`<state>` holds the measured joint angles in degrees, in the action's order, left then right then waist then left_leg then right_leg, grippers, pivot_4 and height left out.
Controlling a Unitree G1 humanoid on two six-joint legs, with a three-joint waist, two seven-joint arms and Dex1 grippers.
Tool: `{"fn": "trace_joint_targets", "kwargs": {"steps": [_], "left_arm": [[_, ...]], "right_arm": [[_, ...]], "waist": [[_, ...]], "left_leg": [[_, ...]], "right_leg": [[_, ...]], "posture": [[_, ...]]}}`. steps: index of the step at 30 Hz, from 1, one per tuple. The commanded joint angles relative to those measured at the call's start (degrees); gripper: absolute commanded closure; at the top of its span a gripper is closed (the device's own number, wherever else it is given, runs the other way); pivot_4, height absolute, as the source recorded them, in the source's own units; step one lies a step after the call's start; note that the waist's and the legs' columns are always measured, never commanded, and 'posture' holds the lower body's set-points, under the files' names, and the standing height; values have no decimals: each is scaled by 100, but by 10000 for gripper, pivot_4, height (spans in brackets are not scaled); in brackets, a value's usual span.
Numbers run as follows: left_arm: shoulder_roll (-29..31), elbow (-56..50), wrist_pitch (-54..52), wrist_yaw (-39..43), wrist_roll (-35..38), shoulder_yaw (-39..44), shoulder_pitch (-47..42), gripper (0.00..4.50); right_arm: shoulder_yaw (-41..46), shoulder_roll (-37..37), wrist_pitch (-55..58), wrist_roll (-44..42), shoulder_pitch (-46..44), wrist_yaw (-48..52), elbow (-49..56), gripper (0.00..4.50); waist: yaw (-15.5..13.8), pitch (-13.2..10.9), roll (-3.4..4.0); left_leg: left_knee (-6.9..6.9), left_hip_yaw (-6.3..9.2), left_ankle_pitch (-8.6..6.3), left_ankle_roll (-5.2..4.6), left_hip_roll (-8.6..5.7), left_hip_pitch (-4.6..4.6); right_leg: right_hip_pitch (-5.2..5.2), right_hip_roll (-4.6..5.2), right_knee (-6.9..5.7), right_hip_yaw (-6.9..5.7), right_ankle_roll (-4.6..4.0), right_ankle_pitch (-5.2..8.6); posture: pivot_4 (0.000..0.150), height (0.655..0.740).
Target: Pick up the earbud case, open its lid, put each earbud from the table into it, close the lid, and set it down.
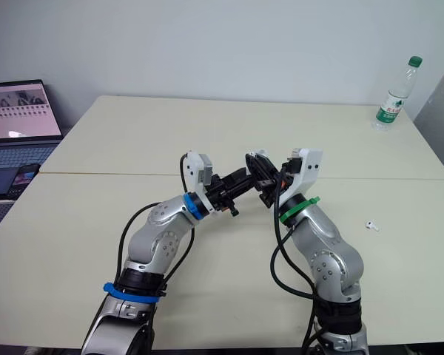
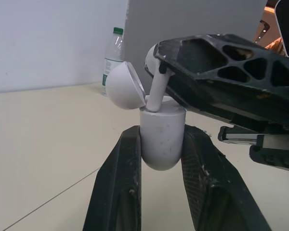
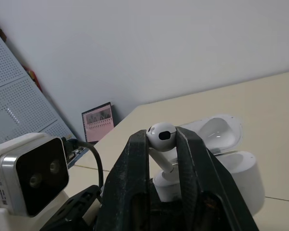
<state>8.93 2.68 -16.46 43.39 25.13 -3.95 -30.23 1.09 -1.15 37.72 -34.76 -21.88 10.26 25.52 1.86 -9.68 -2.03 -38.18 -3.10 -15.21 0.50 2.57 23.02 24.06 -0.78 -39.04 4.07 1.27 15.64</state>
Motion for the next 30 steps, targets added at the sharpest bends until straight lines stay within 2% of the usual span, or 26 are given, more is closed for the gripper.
{"fn": "trace_joint_targets", "kwargs": {"steps": [1, 30], "left_arm": [[-36, -433, 53, 98, 193, 38, -58, 37186], [-91, -431, 148, 77, 152, -8, -56, 37186]], "right_arm": [[21, 15, -69, -12, 1, -55, 3, 40953], [-81, 107, 137, -89, 104, -154, 37, 40953]], "waist": [[0, 0, 0], [0, 0, 0]], "left_leg": [[0, 0, 0, 0, 0, 0], [0, -1, 0, 0, 0, 0]], "right_leg": [[0, 0, 0, 0, 0, 0], [0, 0, 1, 0, 0, 0]], "posture": [[1500, 7362], [1500, 7362]]}}
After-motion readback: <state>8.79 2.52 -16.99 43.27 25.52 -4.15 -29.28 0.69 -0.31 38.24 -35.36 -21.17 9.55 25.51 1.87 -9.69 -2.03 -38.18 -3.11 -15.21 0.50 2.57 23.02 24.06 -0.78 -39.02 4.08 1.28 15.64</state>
